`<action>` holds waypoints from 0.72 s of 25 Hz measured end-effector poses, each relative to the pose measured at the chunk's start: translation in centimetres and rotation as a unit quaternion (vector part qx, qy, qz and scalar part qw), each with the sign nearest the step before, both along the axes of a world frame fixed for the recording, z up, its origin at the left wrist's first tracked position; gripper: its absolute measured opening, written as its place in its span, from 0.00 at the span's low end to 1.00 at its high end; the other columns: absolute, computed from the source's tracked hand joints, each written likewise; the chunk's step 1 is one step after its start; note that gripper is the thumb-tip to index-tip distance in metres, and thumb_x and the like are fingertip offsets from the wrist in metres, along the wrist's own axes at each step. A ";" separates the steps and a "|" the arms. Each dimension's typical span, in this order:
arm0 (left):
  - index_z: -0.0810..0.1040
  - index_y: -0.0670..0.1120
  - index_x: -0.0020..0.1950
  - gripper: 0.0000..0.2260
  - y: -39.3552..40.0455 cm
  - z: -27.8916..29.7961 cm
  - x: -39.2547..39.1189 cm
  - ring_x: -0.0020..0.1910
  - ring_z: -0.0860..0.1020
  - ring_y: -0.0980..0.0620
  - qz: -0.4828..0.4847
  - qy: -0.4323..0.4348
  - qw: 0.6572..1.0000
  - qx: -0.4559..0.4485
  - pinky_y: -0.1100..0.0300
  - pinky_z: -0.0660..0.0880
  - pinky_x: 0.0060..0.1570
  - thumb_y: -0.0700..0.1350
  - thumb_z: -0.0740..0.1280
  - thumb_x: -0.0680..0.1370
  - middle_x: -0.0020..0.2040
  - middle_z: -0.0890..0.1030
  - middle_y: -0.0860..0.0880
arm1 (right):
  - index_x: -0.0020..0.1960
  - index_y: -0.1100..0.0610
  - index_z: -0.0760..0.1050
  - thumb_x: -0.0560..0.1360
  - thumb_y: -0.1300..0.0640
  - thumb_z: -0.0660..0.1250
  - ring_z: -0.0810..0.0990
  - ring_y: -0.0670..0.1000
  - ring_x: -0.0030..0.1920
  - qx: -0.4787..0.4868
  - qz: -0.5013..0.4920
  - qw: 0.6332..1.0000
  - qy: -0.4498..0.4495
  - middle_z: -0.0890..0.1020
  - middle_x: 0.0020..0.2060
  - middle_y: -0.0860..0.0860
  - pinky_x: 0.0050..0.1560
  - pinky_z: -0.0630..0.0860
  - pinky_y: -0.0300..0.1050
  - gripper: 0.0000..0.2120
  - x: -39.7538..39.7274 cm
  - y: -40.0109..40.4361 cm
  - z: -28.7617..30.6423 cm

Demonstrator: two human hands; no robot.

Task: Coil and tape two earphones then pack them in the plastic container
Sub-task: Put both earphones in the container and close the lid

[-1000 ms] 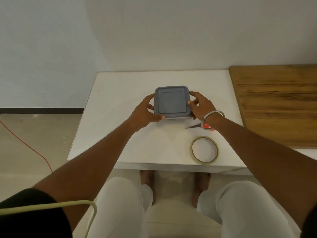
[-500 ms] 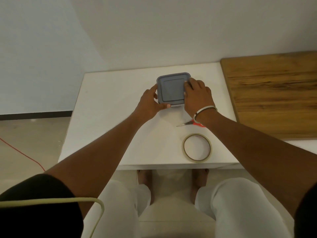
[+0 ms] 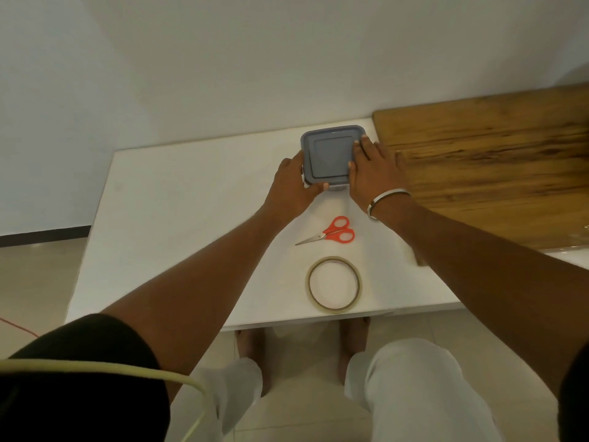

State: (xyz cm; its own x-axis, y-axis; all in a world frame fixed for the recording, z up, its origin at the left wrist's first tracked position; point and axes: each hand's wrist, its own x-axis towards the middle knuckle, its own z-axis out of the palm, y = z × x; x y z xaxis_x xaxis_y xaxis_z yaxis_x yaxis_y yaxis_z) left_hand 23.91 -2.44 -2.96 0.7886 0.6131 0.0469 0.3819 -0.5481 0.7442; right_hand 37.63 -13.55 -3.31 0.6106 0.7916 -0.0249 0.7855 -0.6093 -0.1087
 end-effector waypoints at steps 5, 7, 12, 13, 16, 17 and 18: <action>0.68 0.43 0.71 0.27 -0.7 0.2 2.4 0.48 0.72 0.56 -0.004 -0.006 1.000 0.000 0.67 0.72 0.50 0.47 0.72 0.75 0.50 0.70 0.54 | 0.77 0.56 0.53 0.82 0.51 0.46 0.55 0.57 0.76 0.001 -0.017 1.000 0.010 0.56 0.77 0.52 0.73 0.52 0.64 0.24 2.2 -0.2 0.2; 0.67 0.44 0.72 0.28 -0.7 0.0 3.2 0.52 0.72 0.53 -0.006 0.004 1.000 -0.004 0.61 0.73 0.53 0.48 0.72 0.75 0.54 0.73 0.51 | 0.77 0.57 0.52 0.82 0.51 0.46 0.54 0.58 0.76 0.005 -0.018 1.000 0.004 0.56 0.77 0.53 0.73 0.51 0.64 0.24 2.9 -0.3 0.2; 0.65 0.44 0.73 0.29 -1.0 0.1 3.8 0.54 0.73 0.50 -0.001 0.011 1.000 -0.017 0.51 0.75 0.58 0.48 0.71 0.76 0.61 0.74 0.46 | 0.77 0.56 0.50 0.82 0.51 0.45 0.53 0.58 0.76 -0.017 -0.022 1.000 -0.007 0.54 0.77 0.53 0.73 0.50 0.65 0.25 3.1 -0.6 0.5; 0.61 0.44 0.75 0.32 -1.1 0.2 3.5 0.57 0.74 0.47 0.008 0.024 0.999 -0.022 0.50 0.75 0.60 0.49 0.71 0.76 0.63 0.73 0.44 | 0.77 0.57 0.51 0.82 0.51 0.46 0.53 0.58 0.76 -0.011 -0.021 1.000 -0.015 0.54 0.77 0.53 0.73 0.50 0.65 0.25 3.1 -0.5 0.6; 0.53 0.42 0.78 0.38 -1.6 -0.5 1.4 0.62 0.73 0.42 0.068 0.040 0.997 -0.020 0.49 0.74 0.62 0.48 0.71 0.75 0.68 0.67 0.40 | 0.74 0.59 0.59 0.80 0.56 0.55 0.60 0.60 0.73 0.052 0.029 0.997 -0.057 0.62 0.73 0.57 0.72 0.54 0.61 0.23 2.0 -0.9 1.1; 0.56 0.41 0.76 0.36 -2.0 -0.8 0.2 0.61 0.73 0.43 0.083 0.028 0.996 -0.003 0.50 0.74 0.60 0.46 0.71 0.75 0.67 0.66 0.39 | 0.70 0.60 0.64 0.77 0.59 0.61 0.66 0.61 0.69 0.081 0.074 0.991 -0.080 0.68 0.69 0.59 0.70 0.60 0.59 0.21 1.2 -1.2 1.2; 0.60 0.40 0.74 0.31 -2.4 -1.1 -1.1 0.59 0.74 0.44 0.088 0.012 0.996 0.018 0.54 0.75 0.58 0.44 0.71 0.75 0.65 0.66 0.40 | 0.65 0.61 0.70 0.74 0.63 0.65 0.72 0.61 0.64 0.109 0.126 0.981 -0.097 0.73 0.63 0.60 0.66 0.67 0.57 0.20 0.3 -1.5 1.1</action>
State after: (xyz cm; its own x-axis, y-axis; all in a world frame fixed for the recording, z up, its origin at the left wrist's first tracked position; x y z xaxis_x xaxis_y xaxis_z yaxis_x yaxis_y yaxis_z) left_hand 22.80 -4.81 -4.04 0.6704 0.7401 0.0537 0.4919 -0.4975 0.7145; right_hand 37.94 -15.03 -2.23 0.3716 0.8917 0.2584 0.9269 -0.3723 -0.0483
